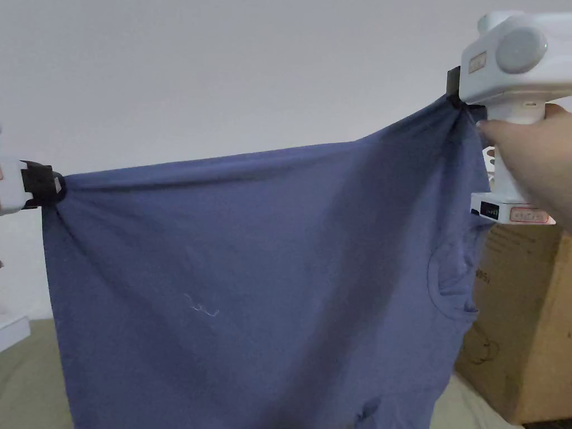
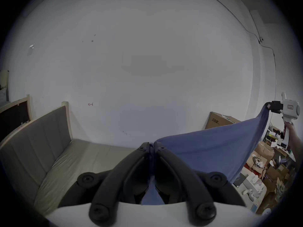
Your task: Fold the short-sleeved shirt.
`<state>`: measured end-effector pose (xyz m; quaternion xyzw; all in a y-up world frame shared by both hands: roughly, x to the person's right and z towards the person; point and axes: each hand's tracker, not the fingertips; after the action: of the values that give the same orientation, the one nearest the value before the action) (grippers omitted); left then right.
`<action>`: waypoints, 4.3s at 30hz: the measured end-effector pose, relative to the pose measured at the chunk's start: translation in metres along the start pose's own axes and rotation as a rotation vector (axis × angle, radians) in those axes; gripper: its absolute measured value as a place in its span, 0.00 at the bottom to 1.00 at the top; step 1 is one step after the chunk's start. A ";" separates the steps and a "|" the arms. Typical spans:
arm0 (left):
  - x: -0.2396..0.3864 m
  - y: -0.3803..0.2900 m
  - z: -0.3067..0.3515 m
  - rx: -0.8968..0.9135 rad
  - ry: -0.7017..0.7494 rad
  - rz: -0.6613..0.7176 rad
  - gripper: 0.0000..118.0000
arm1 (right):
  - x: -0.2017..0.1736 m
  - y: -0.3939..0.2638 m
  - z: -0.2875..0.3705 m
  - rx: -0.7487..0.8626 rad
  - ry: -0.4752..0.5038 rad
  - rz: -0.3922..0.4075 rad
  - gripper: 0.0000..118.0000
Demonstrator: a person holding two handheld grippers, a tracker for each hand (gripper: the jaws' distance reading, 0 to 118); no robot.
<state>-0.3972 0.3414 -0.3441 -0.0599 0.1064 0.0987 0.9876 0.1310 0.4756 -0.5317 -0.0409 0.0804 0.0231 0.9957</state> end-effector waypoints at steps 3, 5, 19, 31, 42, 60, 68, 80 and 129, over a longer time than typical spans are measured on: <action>-0.006 -0.029 -0.015 -0.021 0.011 0.037 0.04 | 0.002 -0.049 -0.013 -0.065 0.015 0.002 0.00; -0.013 -0.063 -0.021 -0.077 0.018 0.062 0.04 | 0.005 -0.100 -0.019 -0.137 0.043 -0.015 0.00; -0.067 -0.377 0.132 -0.781 -0.019 0.017 0.04 | 0.077 -0.508 0.128 -0.960 0.225 -0.008 0.00; -0.060 -0.410 0.265 -1.009 -0.099 -0.133 0.04 | 0.123 -0.547 0.278 -1.150 0.313 0.085 0.00; -0.052 -0.409 0.287 -1.039 -0.114 -0.216 0.04 | 0.115 -0.538 0.295 -1.285 0.309 0.135 0.00; -0.029 -0.308 0.367 -0.558 -0.083 0.075 0.93 | 0.083 -0.431 0.359 -0.734 0.225 -0.181 0.98; 0.015 -0.291 0.383 -0.441 0.009 -0.013 0.05 | 0.047 -0.387 0.391 -0.447 0.273 -0.309 0.00; -0.039 -0.410 0.302 -1.066 0.083 -0.058 0.99 | 0.039 -0.422 0.374 -0.625 0.352 -0.209 0.00; -0.052 -0.370 0.247 -0.872 0.125 0.243 0.04 | 0.070 -0.428 0.150 -0.927 0.242 -0.280 0.02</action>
<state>-0.3209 0.0060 -0.0571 -0.4628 0.1204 0.2458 0.8431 0.2459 0.0645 -0.3619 -0.4918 0.1705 -0.0824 0.8499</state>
